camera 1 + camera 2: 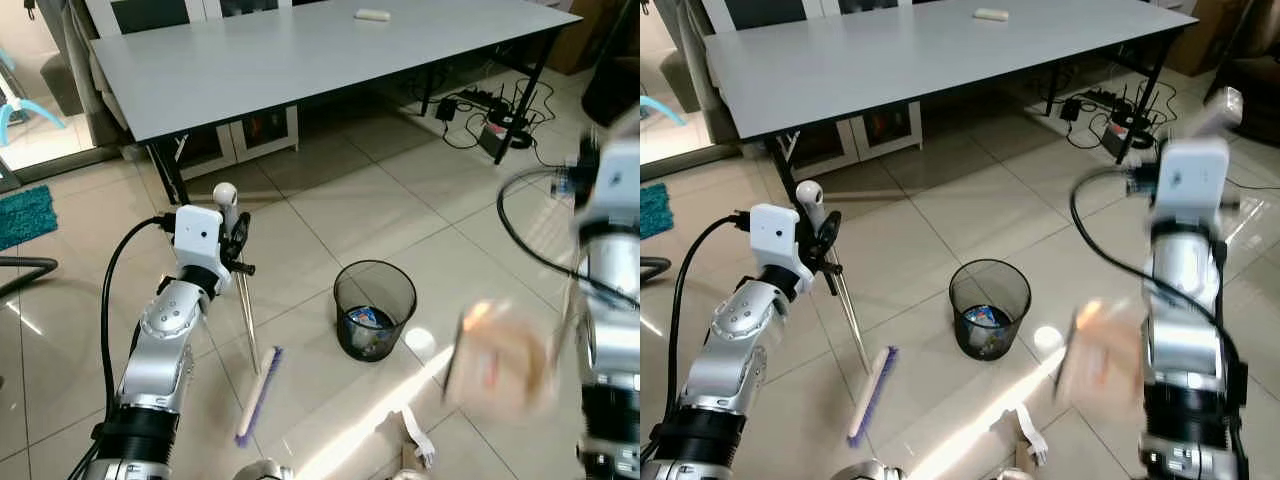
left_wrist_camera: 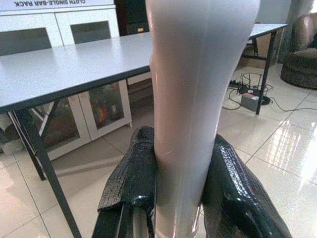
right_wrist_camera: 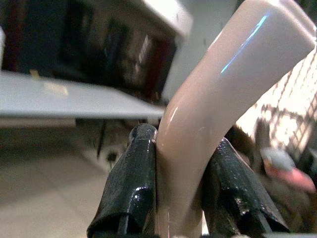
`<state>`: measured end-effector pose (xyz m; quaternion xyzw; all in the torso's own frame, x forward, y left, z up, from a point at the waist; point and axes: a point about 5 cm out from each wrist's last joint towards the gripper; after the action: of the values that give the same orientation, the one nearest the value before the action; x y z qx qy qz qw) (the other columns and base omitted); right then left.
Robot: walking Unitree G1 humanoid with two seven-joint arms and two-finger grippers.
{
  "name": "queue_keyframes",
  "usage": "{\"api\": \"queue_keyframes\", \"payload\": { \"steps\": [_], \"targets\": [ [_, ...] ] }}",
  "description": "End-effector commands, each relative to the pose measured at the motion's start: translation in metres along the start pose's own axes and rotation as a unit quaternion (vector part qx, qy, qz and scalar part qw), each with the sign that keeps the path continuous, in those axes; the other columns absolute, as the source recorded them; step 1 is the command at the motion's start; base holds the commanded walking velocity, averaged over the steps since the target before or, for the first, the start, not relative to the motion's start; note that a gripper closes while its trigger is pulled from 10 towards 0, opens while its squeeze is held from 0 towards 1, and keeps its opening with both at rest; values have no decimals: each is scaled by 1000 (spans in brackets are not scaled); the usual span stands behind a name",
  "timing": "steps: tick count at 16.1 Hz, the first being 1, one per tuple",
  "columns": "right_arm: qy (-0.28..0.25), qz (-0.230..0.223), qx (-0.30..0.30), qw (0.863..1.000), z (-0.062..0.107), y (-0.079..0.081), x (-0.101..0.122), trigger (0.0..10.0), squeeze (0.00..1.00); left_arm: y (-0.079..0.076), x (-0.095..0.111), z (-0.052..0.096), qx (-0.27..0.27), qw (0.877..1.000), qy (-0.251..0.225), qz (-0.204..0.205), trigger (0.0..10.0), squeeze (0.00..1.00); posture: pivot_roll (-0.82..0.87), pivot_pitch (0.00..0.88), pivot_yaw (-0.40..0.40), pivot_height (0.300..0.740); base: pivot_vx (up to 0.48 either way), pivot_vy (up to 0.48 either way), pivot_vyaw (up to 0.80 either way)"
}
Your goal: Sweep floor
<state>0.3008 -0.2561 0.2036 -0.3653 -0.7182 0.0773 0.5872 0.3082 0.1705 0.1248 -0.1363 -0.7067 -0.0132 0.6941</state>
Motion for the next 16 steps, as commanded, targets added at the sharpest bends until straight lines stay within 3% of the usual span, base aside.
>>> {"api": "queue_keyframes", "payload": {
  "steps": [1, 2, 4, 8, 11, 16],
  "targets": [
    [-36, 46, -35, 998, -2, -15, 14, 10000, 0, -1, 6, 1, -4, 1000, -10, -7, 10000, 0, -32, 36, 31, 740, 0, 0, 0],
    [-36, 75, -33, 996, -1, -15, 12, 10000, 0, -2, 6, 1, -7, 1000, -9, -10, 10000, 0, -31, 38, 32, 740, 0, 0, 0],
    [-31, 63, -32, 997, 2, -13, 11, 10000, 0, -2, 6, 3, -9, 1000, -8, -10, 10000, 0, -28, 34, 34, 740, 0, 0, 0],
    [53, 3, -14, 999, 17, 3, -11, 10000, 0, -4, 4, 4, -14, 1000, -2, -9, 10000, 0, -29, 32, 43, 740, 0, 0, 0],
    [78, -14, -10, 997, 23, 9, -17, 10000, 0, -6, 2, 5, -18, 1000, 2, -8, 10000, 0, -32, 34, 57, 740, -249, 0, 0],
    [72, -20, 3, 997, 26, 13, -12, 10000, 0, -9, 3, 1, -24, 1000, 0, -8, 10000, 0, -36, 33, 48, 740, -252, 0, 0]
  ]
}}
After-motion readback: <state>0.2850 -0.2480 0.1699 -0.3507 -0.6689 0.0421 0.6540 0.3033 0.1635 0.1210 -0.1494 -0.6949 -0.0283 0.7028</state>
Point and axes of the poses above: a point about 5 cm out from each wrist's last joint towards the gripper, its own z axis pointing back from the gripper into the wrist, its own x axis along the axis of the wrist's last joint, y = z × x, and after that the axes turned 15 degrees about z, right-handed
